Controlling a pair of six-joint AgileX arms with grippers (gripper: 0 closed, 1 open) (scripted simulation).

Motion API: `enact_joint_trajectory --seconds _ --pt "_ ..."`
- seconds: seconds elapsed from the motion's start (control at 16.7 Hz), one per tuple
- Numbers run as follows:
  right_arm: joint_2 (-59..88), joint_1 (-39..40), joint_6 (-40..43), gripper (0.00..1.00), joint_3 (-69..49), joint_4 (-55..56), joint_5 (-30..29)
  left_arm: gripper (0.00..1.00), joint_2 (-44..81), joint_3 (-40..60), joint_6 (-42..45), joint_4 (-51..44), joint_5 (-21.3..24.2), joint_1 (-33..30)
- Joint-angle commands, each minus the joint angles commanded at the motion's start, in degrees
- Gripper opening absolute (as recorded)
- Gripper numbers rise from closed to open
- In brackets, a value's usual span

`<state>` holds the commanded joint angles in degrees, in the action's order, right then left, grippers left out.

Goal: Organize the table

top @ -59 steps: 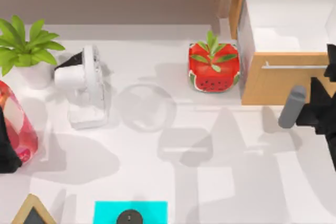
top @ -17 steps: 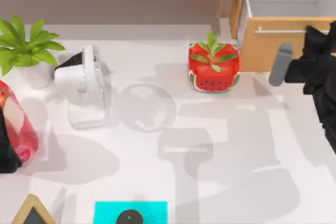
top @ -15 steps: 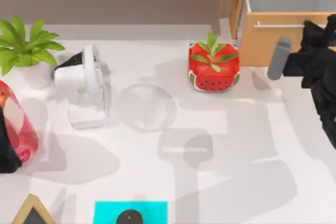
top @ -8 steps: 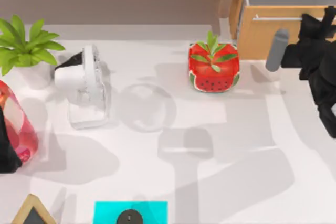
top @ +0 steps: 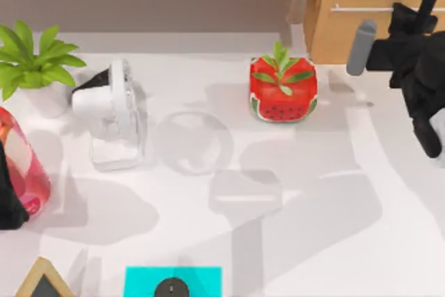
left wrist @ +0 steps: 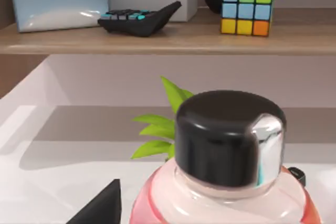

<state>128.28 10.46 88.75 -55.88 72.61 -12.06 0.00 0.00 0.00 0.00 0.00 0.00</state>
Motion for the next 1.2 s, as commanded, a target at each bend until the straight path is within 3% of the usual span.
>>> enact_joint_trajectory --seconds 0.54,1.2 --pt "3.56 -1.05 0.14 0.00 -7.35 -4.67 0.76 1.00 0.00 0.00 0.00 0.00 0.00 0.00" --pt "3.56 -1.05 0.14 0.83 -7.35 -4.67 0.76 1.00 0.00 0.00 0.00 0.00 0.00 0.00"
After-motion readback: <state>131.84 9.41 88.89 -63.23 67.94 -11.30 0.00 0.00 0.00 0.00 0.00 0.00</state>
